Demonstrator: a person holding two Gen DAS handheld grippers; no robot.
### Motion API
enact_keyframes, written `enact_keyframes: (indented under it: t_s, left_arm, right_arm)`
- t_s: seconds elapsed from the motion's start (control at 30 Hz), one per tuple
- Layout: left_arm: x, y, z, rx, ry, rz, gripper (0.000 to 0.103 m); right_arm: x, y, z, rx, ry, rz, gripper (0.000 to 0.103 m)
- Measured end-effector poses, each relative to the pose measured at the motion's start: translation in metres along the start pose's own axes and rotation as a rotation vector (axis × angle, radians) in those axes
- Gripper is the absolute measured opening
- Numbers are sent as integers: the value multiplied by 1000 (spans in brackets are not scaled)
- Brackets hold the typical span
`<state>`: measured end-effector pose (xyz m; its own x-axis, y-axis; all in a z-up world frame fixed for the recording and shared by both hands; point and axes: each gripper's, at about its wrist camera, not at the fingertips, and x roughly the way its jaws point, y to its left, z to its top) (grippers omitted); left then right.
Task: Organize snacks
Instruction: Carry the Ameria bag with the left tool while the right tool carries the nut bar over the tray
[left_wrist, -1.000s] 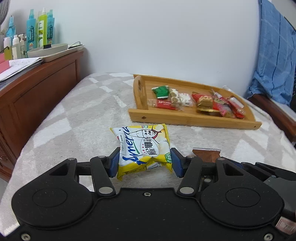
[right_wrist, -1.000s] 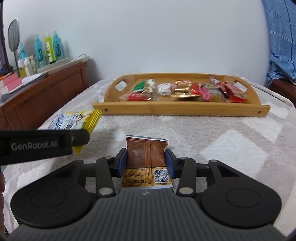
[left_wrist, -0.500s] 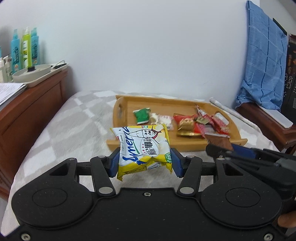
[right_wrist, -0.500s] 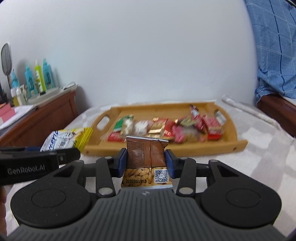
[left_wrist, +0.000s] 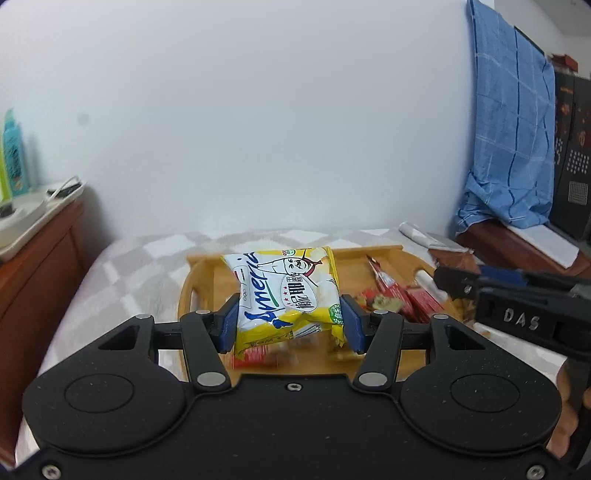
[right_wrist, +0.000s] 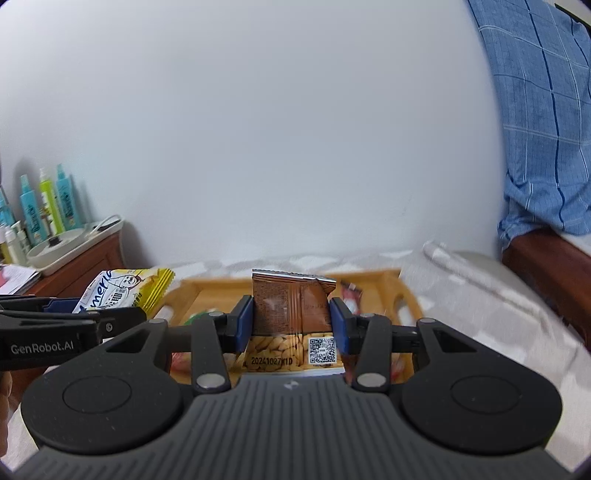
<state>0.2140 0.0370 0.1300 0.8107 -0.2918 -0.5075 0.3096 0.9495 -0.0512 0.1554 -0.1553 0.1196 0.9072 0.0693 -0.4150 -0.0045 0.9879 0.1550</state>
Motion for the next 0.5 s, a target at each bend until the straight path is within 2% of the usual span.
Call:
enact_keyframes:
  t_s: [0.23, 0.5]
  left_arm:
    - [69, 7, 29, -76, 60, -42, 53]
    - [148, 14, 31, -137, 134, 7, 53]
  right_arm:
    - [58, -17, 21, 8, 44, 8, 48]
    - [135, -24, 21, 32, 159, 25, 48]
